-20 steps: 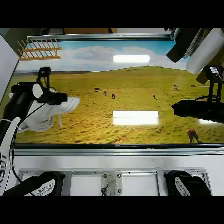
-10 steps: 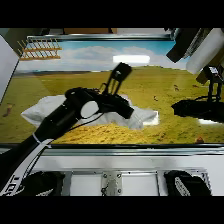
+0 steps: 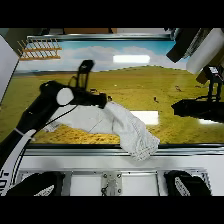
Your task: Fold the clothes and pants, and hang the long-sleeved shirts on hangers.
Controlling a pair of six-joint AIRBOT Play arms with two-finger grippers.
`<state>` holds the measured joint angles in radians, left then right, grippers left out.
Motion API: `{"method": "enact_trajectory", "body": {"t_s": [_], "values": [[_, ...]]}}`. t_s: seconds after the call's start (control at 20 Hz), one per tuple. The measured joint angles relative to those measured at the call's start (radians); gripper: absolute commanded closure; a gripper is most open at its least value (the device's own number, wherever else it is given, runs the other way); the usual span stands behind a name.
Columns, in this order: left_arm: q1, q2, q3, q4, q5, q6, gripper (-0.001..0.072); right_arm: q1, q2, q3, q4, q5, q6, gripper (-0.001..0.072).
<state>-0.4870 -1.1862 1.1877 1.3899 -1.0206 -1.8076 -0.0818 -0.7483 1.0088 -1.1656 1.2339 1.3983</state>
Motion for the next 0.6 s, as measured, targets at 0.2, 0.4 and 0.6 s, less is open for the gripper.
{"method": "enact_trajectory", "body": {"t_s": [0.2,0.4,0.6], "values": [[0.244,0.11,-0.296,-0.004,0.011,-0.089,0.0093,0.0,-0.004,0.0,0.001,0.0,0.0,0.059],[0.466,0.169,-0.516,-0.061,0.082,-0.123,0.0093,0.005,-0.04,0.0,0.047,0.0,-0.007,0.004],[0.601,0.146,-0.576,-0.093,0.143,-0.113,0.0093,0.05,-0.15,0.0,0.133,-0.013,-0.071,0.0041]]}}
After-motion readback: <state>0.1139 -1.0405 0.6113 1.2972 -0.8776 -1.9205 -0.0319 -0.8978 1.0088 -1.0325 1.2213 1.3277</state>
